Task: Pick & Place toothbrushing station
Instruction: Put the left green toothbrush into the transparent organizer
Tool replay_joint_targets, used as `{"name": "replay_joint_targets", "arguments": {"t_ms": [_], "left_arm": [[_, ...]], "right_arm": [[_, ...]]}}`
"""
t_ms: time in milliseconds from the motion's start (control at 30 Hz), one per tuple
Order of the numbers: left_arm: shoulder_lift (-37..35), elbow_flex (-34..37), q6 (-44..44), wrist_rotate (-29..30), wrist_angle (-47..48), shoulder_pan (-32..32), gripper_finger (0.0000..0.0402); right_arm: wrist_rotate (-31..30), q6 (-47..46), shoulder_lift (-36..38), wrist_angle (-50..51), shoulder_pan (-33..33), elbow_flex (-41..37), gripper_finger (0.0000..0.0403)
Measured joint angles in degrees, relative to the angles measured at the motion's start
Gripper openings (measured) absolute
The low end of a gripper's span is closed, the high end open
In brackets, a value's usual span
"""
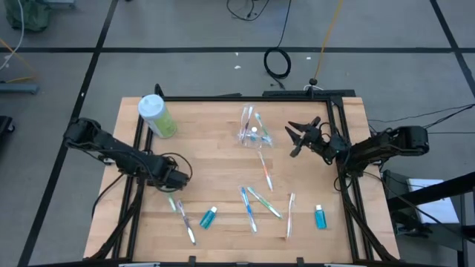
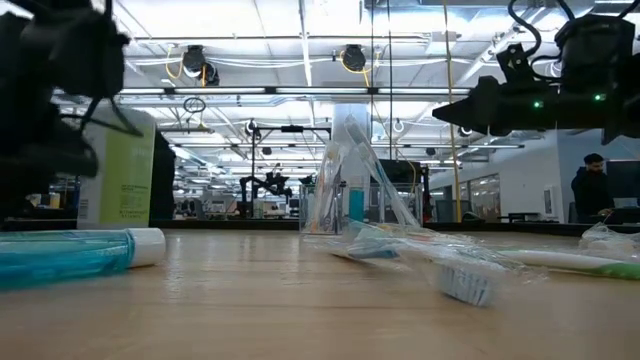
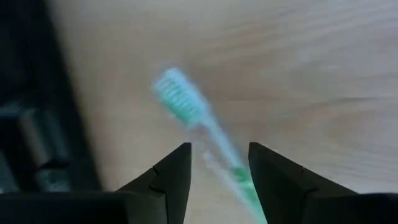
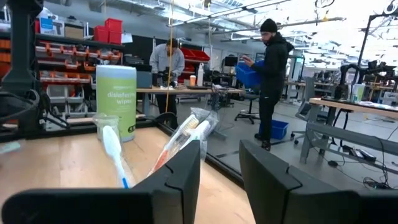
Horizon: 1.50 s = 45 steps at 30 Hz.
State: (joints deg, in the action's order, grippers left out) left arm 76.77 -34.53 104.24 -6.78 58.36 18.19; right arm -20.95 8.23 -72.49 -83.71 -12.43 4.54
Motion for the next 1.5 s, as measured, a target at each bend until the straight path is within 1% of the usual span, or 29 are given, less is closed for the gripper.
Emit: {"name": "replay_joint_targets", "arguments": {"t_ms": [100, 200, 267, 433, 633, 700, 800, 1000, 1100, 1167, 1267, 1367, 1433, 1500], "left_arm": [[-0.20, 3.40, 0.95, -2.54, -3.40, -0.06, 0.0163], [-0.55, 5.35, -0.94, -2.60, -6.14, -0.40, 0.0163], [-0.55, 5.41, -3.77, -1.49, -5.82, -0.97, 0.0163], [0.06, 3.46, -15.17, 2.30, -5.40, -2.44, 0.0163], [0.07, 2.80, -19.95, 6.53, -6.94, -2.48, 0.0162], [0.07, 2.78, -20.99, 7.78, -7.59, -2.79, 0.0156], [0.04, 2.76, -24.13, 8.30, -8.63, -3.43, 0.0129], [0.04, 2.67, -27.40, 9.74, -10.60, -5.19, 0.0053], [0.05, 2.04, -30.73, 11.12, -11.77, -5.81, 0.0018], [0.44, -0.43, -33.28, 15.13, -12.13, -6.26, 0.0008], [0.00, -5.21, -36.42, 20.23, -11.71, -6.22, 0.0017], [0.27, -10.02, -42.50, 26.08, -12.91, -6.16, 0.0024], [0.04, -13.48, -47.44, 32.63, -18.22, -6.18, 0.0024], [0.09, -15.40, -52.96, 40.82, -24.97, -6.18, 0.0018]], "right_arm": [[0.00, -0.02, -0.02, 0.08, 0.00, 0.00, 0.0105], [0.00, -0.02, -0.02, 0.01, 0.00, 0.02, 0.0105], [0.02, -0.02, -0.02, -0.05, 0.00, 0.02, 0.0105], [0.03, -0.04, -0.02, -0.05, 0.02, 0.02, 0.0105], [0.04, -1.70, -0.02, -0.06, 0.02, 0.02, 0.0105], [0.04, -1.73, -0.02, -0.03, 0.02, 0.04, 0.0105], [0.04, -1.78, -0.02, 0.19, 0.04, 0.04, 0.0105], [0.07, -4.55, -0.02, 0.59, 0.04, 0.07, 0.0105], [0.07, -5.31, -0.02, 0.96, 0.04, 0.07, 0.0105], [0.09, -6.97, -0.02, 1.89, 0.04, 0.07, 0.0105], [0.09, -8.01, -0.02, 3.46, 0.04, 0.09, 0.0105], [0.11, -9.37, -0.02, 4.63, 0.12, 0.09, 0.0105], [0.14, -10.67, -0.04, 5.65, 0.13, 0.09, 0.0105], [0.20, -12.38, -0.02, 6.05, 0.15, 0.09, 0.0105]]}}
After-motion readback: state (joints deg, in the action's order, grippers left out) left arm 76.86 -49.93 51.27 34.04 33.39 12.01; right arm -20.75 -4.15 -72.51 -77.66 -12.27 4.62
